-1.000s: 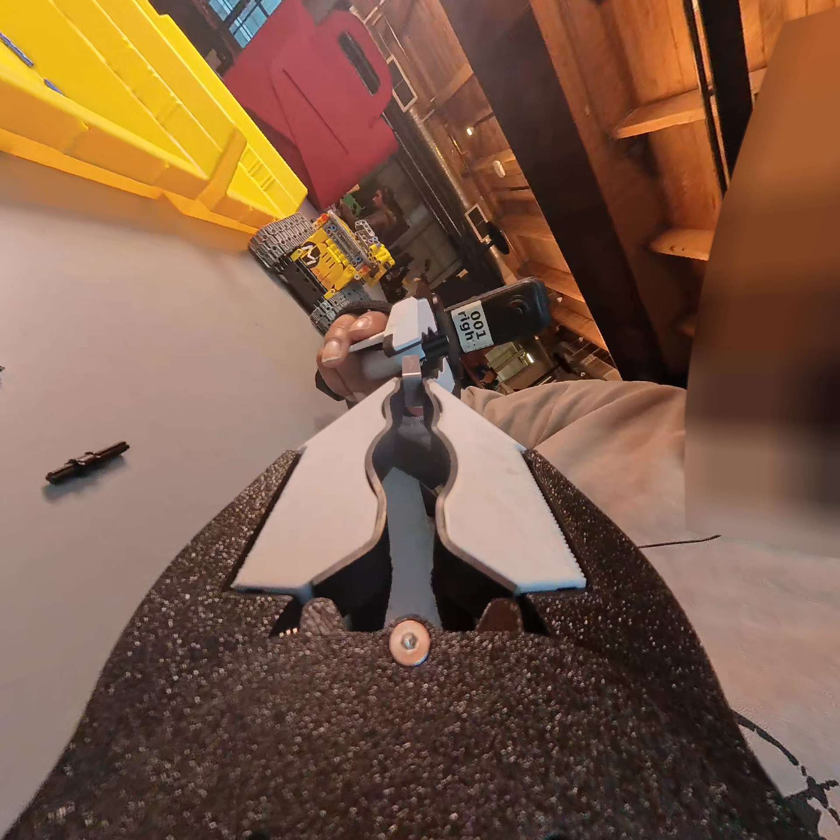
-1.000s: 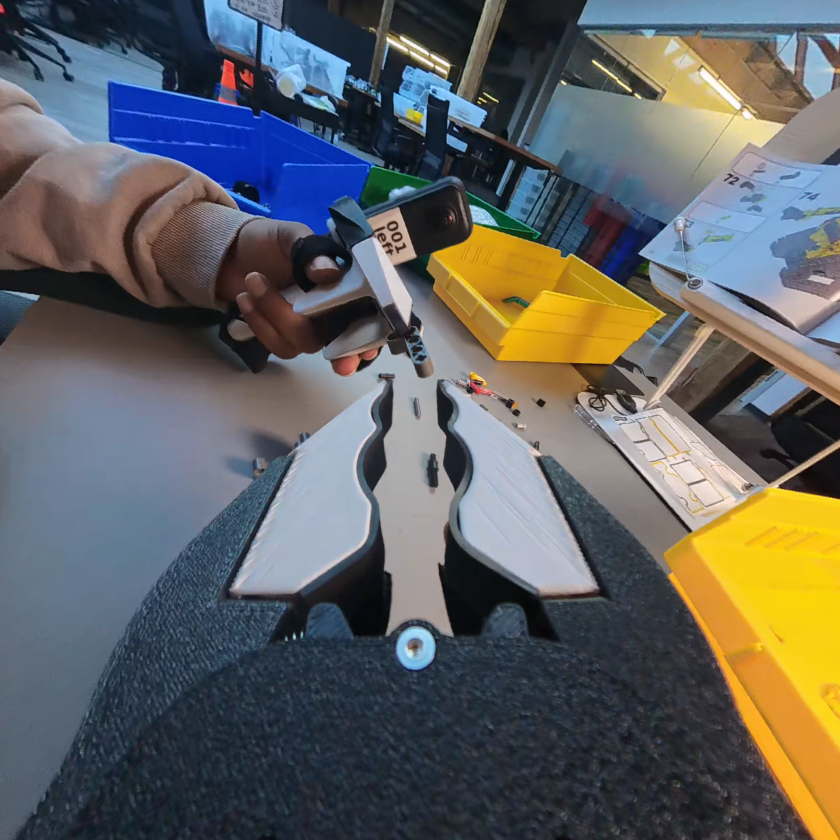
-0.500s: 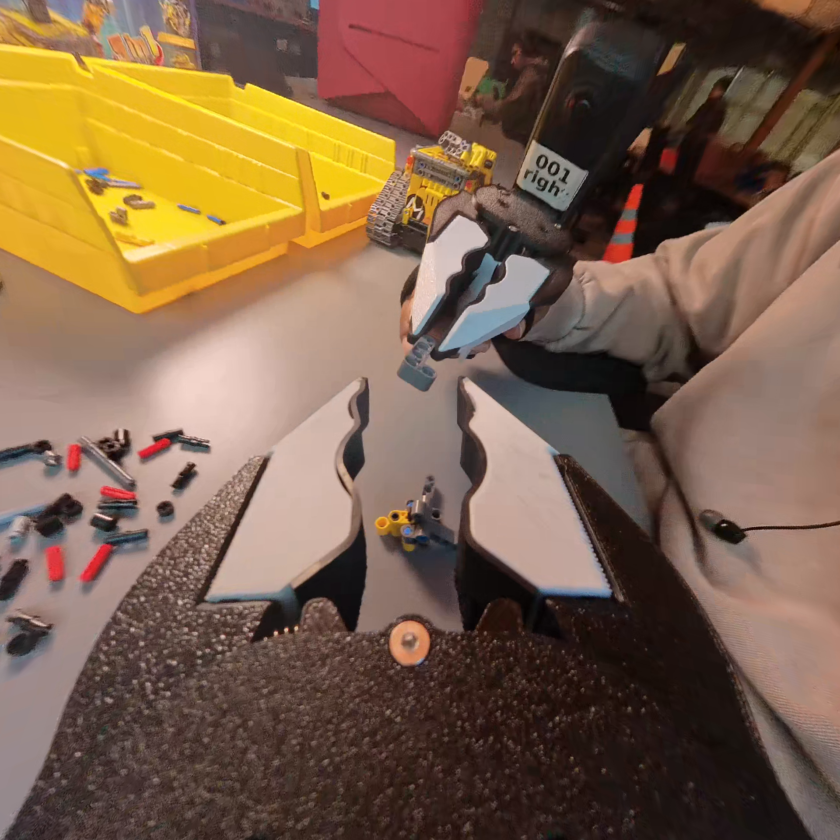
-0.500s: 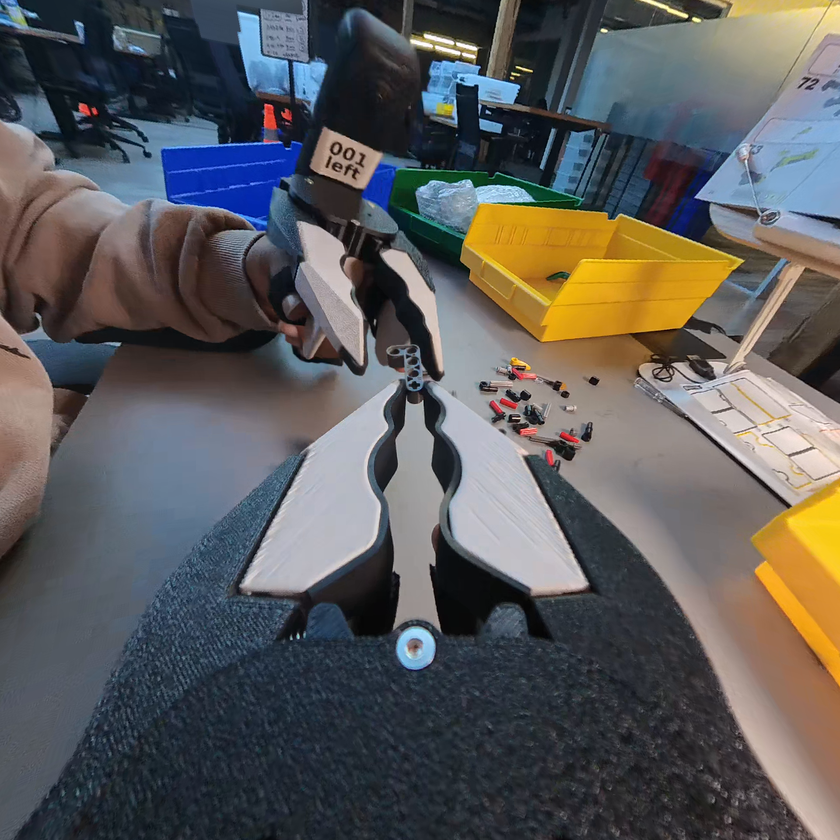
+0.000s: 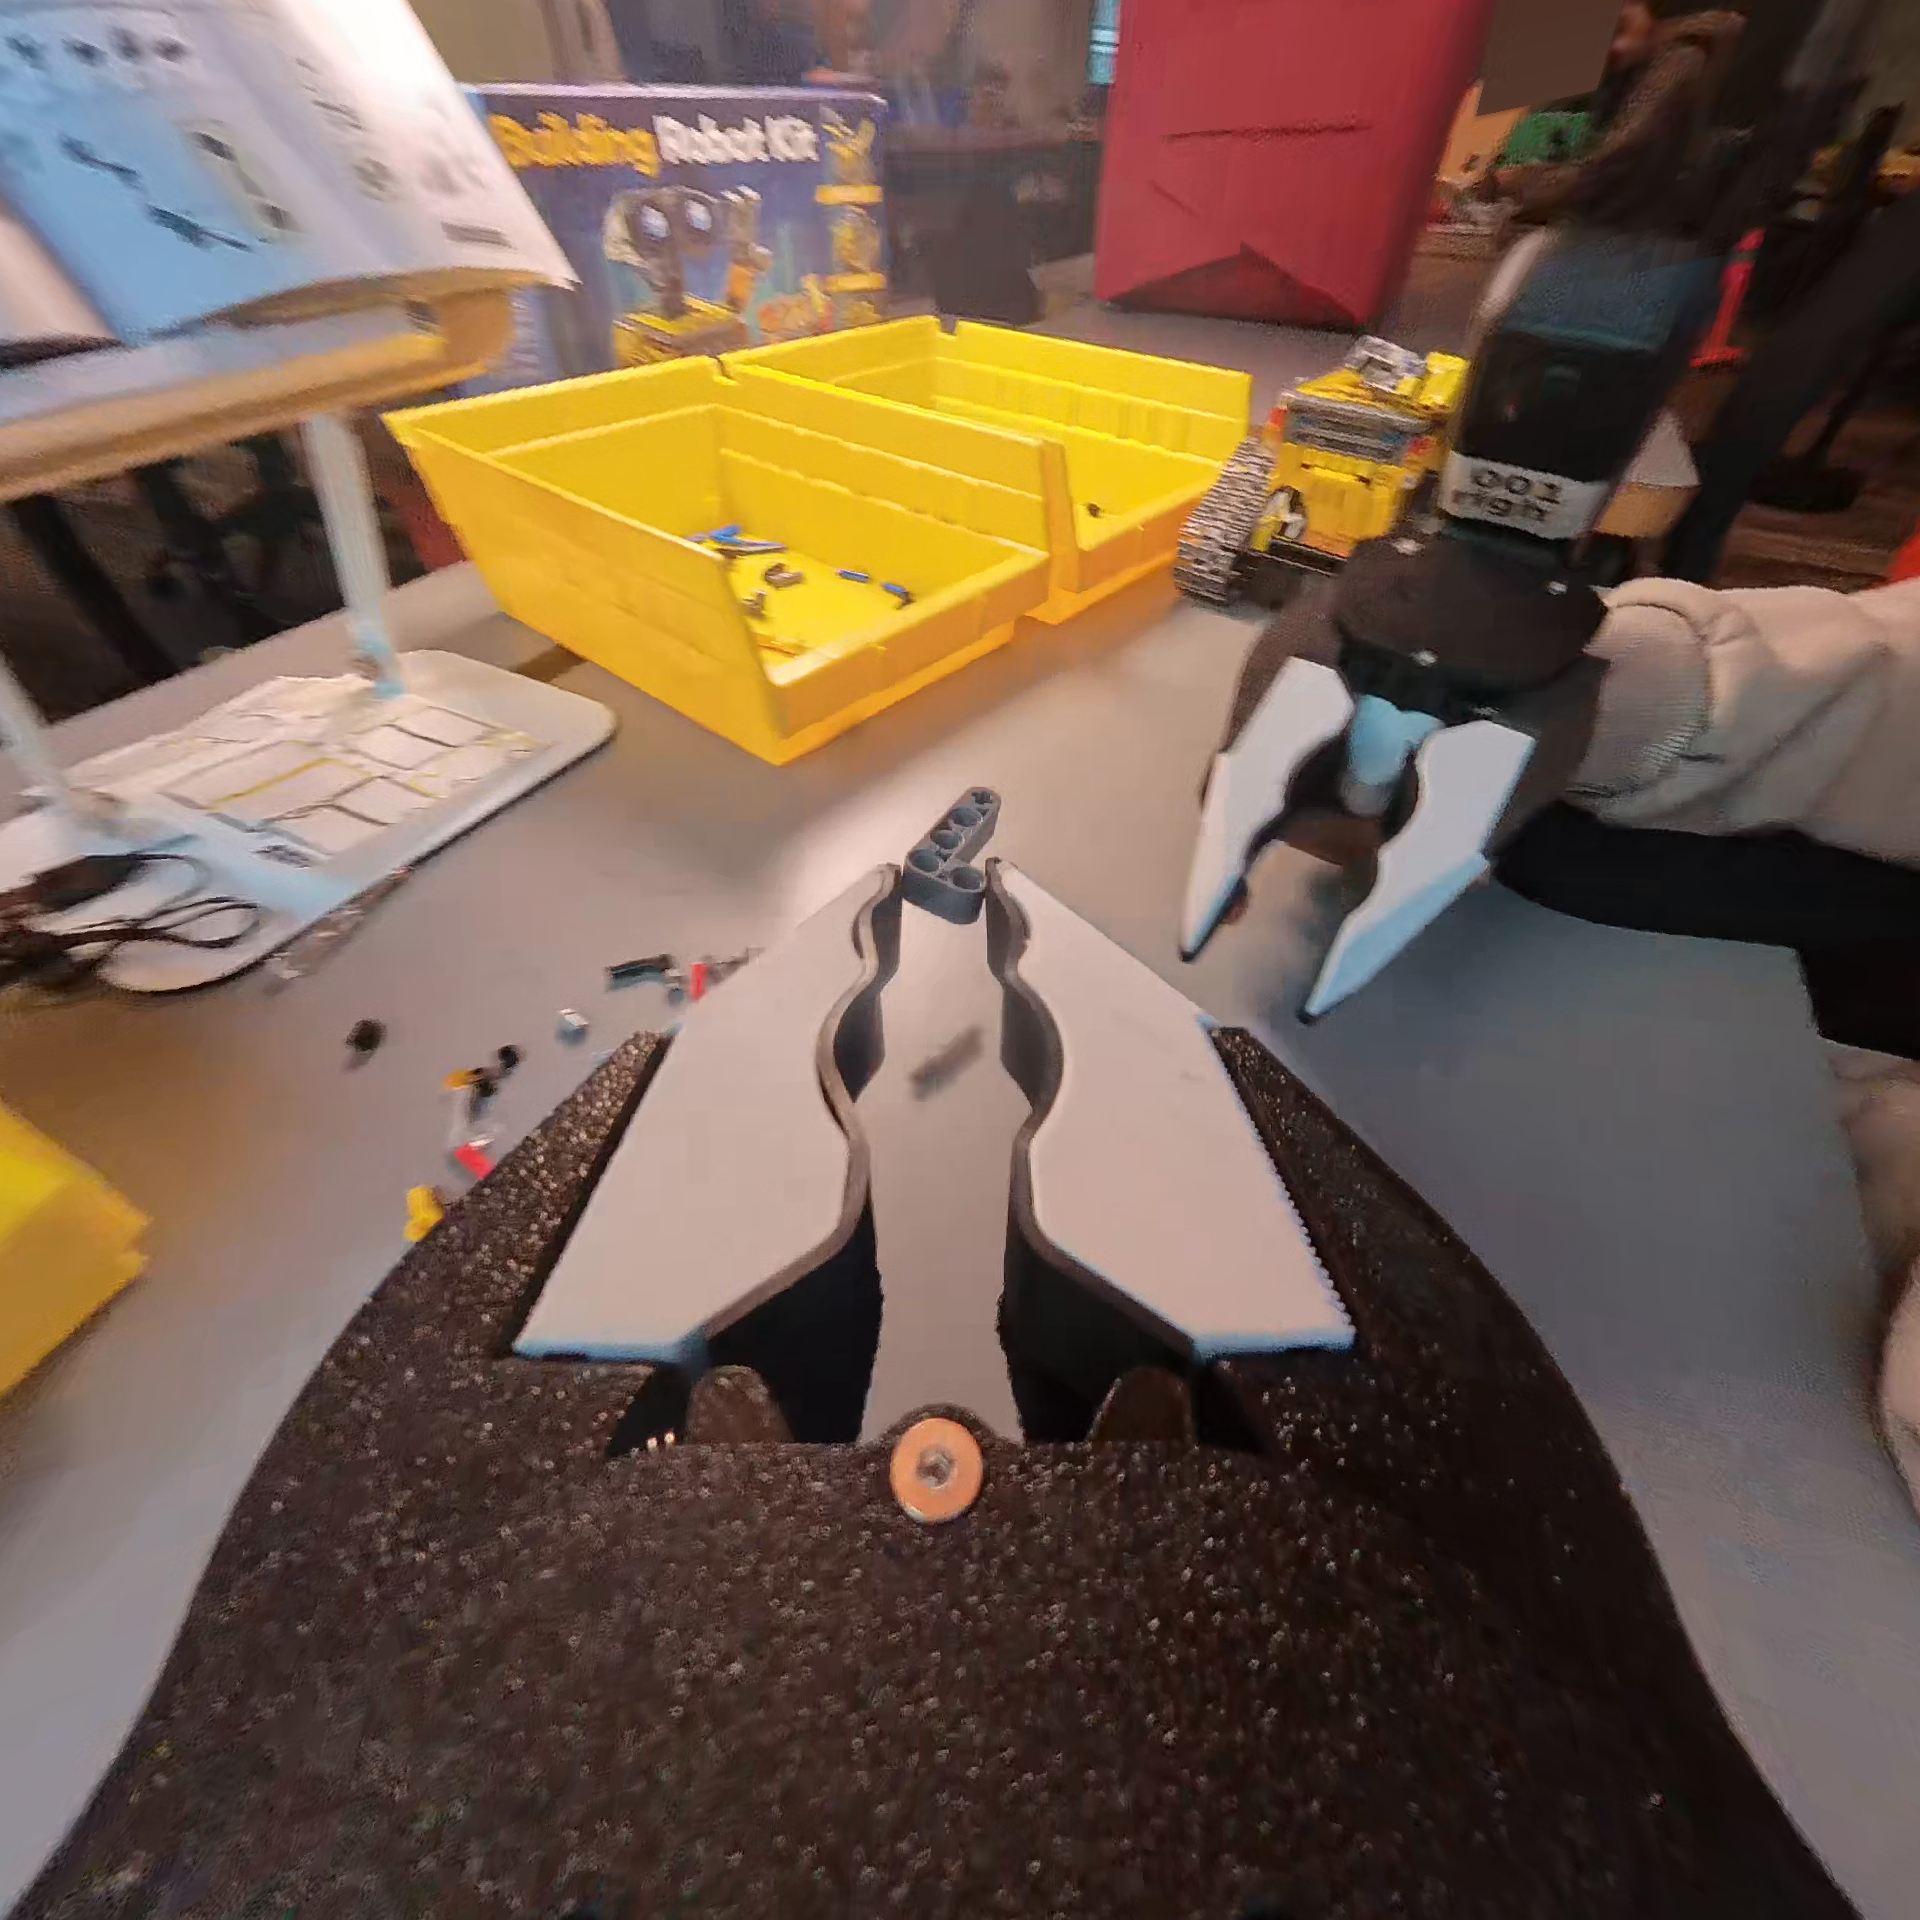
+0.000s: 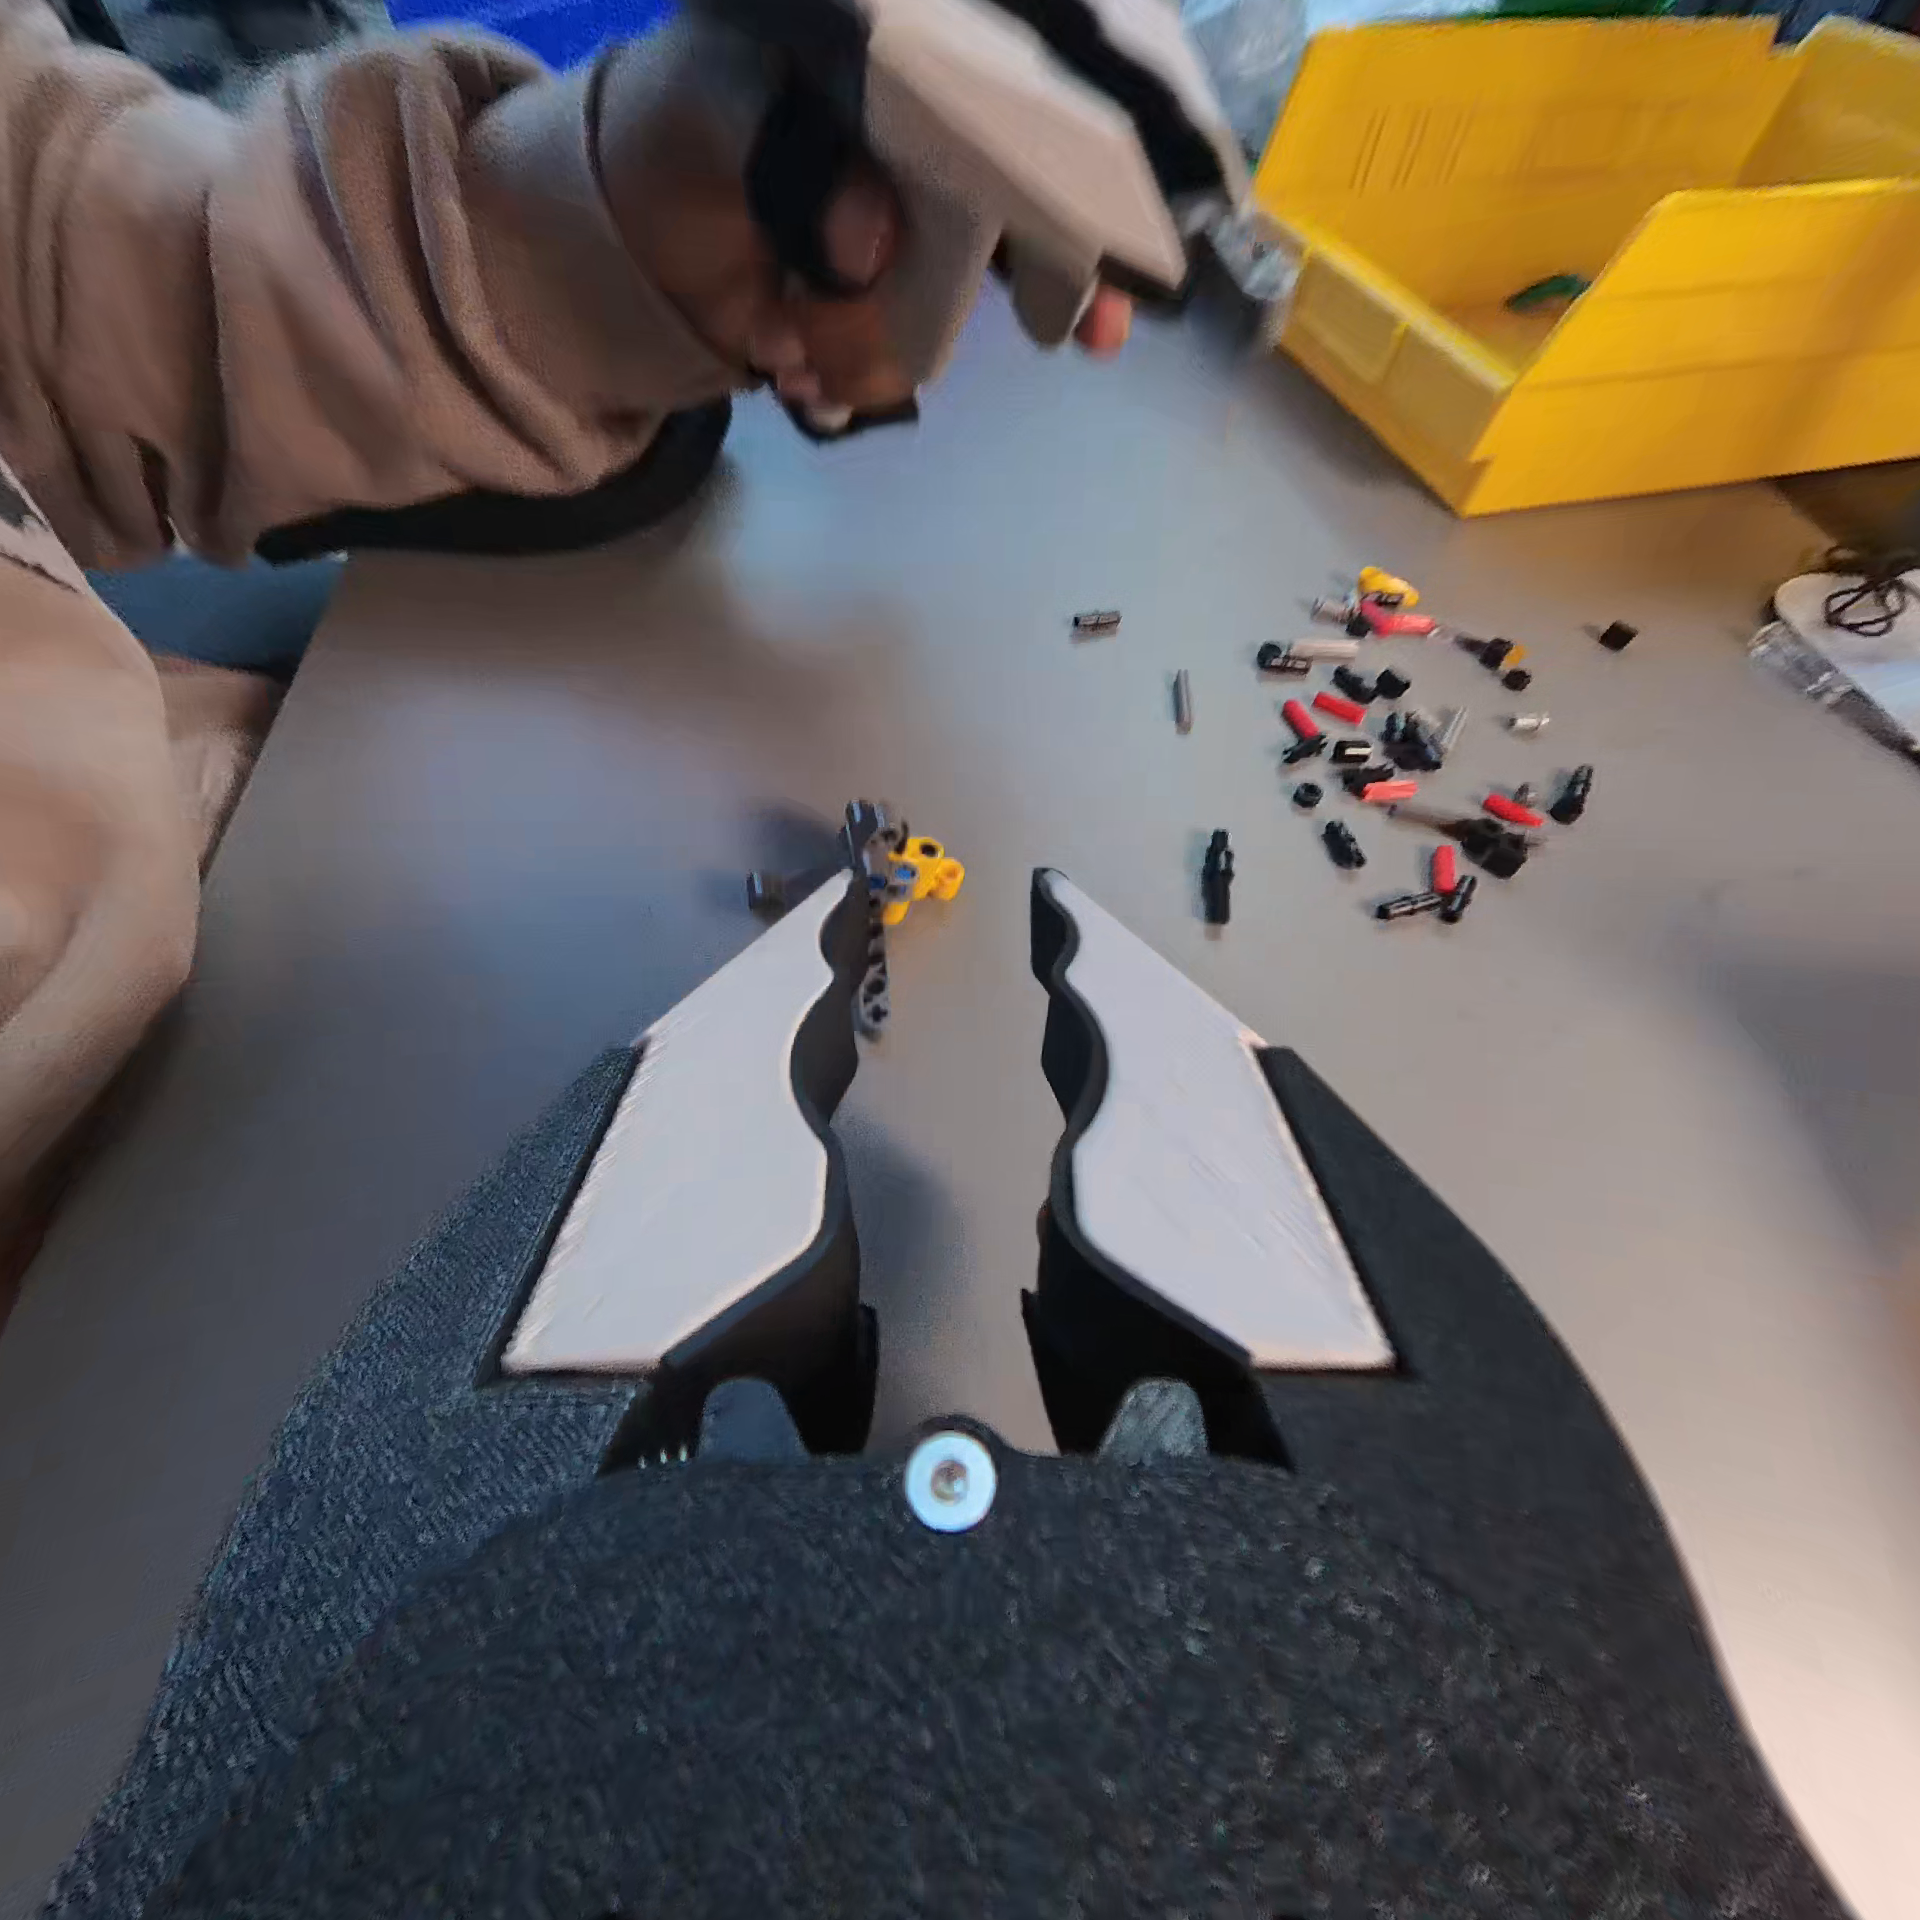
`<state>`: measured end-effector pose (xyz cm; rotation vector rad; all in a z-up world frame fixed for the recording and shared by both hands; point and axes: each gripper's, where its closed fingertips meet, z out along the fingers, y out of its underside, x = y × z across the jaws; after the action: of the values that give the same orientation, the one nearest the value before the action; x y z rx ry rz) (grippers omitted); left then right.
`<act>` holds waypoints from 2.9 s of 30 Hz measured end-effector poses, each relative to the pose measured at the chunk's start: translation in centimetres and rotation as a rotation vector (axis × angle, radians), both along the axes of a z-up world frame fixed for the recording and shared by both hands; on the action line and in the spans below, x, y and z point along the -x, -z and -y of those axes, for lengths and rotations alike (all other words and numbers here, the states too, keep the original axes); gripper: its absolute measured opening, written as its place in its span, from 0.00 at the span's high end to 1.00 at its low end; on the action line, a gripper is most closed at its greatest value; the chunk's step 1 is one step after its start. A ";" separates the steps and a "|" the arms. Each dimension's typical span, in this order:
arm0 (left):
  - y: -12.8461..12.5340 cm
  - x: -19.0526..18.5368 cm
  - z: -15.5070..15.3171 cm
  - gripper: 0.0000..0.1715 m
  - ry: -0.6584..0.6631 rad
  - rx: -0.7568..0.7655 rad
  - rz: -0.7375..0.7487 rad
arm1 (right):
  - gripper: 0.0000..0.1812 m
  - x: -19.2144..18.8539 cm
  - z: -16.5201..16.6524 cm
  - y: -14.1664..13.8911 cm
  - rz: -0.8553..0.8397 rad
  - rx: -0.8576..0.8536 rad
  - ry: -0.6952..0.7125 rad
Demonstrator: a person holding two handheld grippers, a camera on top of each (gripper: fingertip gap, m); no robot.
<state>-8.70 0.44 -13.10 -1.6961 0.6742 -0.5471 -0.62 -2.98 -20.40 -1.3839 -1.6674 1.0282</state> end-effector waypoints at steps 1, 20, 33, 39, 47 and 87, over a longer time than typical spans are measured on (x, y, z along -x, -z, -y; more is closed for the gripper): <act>-1.0 1.7 -0.3 0.91 -0.069 -0.036 -0.011 | 0.84 -0.3 0.3 0.9 0.056 -0.018 -0.021; -1.5 34.1 13.8 0.91 -1.120 0.262 -0.290 | 0.97 -0.7 1.9 4.8 0.380 -0.120 -0.074; 5.2 36.4 16.0 0.91 -1.138 0.496 -0.261 | 0.97 -2.7 -2.2 4.2 0.321 -0.039 0.091; 4.8 36.5 16.0 0.89 -1.144 0.461 -0.265 | 0.97 -2.7 -2.3 4.1 0.306 -0.030 0.097; -2.6 35.4 15.4 0.84 -1.165 0.099 -0.190 | 0.97 -2.8 -2.5 3.9 0.294 -0.047 0.111; 12.1 36.6 17.5 0.92 -0.890 0.948 -0.403 | 0.97 -1.2 -3.6 -0.7 -0.027 -0.023 0.150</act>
<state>-45.31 -17.01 -25.19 -2.7765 -0.1958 0.1855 0.56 0.67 -19.72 -1.4501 -1.5258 0.9356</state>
